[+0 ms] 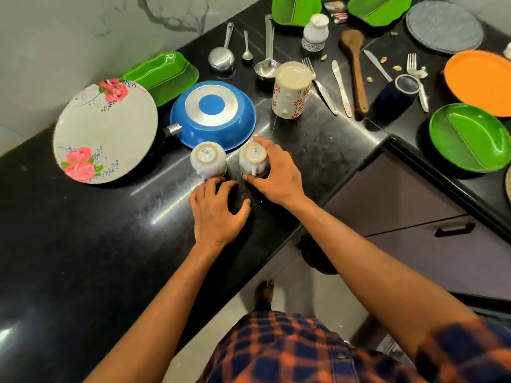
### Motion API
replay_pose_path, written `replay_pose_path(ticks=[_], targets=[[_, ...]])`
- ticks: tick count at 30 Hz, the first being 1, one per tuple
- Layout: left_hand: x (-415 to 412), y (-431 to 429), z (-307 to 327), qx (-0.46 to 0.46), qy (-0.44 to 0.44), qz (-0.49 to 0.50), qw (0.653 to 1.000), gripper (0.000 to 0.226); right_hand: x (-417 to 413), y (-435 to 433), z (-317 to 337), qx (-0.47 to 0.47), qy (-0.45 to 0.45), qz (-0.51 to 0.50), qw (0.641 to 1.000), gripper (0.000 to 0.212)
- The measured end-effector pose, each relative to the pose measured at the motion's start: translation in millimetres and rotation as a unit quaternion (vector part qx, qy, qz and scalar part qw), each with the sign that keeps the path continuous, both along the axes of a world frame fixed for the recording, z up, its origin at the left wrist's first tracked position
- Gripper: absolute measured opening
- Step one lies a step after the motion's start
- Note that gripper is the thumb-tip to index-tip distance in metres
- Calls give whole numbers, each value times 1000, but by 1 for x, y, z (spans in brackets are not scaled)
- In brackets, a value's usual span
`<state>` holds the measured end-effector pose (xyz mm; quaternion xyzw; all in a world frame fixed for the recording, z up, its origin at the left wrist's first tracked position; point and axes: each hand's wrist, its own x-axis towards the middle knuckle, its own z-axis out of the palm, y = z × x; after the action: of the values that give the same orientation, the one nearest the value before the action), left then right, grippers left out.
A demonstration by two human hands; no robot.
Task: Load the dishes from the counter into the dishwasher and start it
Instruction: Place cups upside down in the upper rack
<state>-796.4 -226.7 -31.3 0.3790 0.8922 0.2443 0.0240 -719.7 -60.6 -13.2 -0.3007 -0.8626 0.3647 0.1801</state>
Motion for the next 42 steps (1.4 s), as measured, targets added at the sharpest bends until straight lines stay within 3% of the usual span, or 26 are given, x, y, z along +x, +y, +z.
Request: replay_pose_path(ticks=[8, 12, 19, 24, 29, 35, 42], targets=[[0, -1, 1, -15, 17, -8, 1000, 47, 12, 7, -7, -54, 48, -13, 997, 82], [4, -2, 1, 14, 36, -27, 999, 32, 47, 9, 0, -55, 76, -47, 995, 81], [50, 23, 11, 93, 15, -71, 993, 11, 171, 10, 3, -42, 87, -165, 981, 78], [125, 65, 14, 93, -37, -191, 976, 6, 289, -5, -13, -54, 52, -281, 957, 79], [229, 89, -15, 11, -92, -294, 951, 7, 424, -44, -39, -101, 34, -406, 908, 80], [357, 83, -63, -137, -218, -285, 923, 8, 575, -105, -72, -190, 47, -525, 828, 76], [498, 83, -85, -238, -227, -357, 874, 10, 707, -144, -101, -236, 58, -613, 752, 73]])
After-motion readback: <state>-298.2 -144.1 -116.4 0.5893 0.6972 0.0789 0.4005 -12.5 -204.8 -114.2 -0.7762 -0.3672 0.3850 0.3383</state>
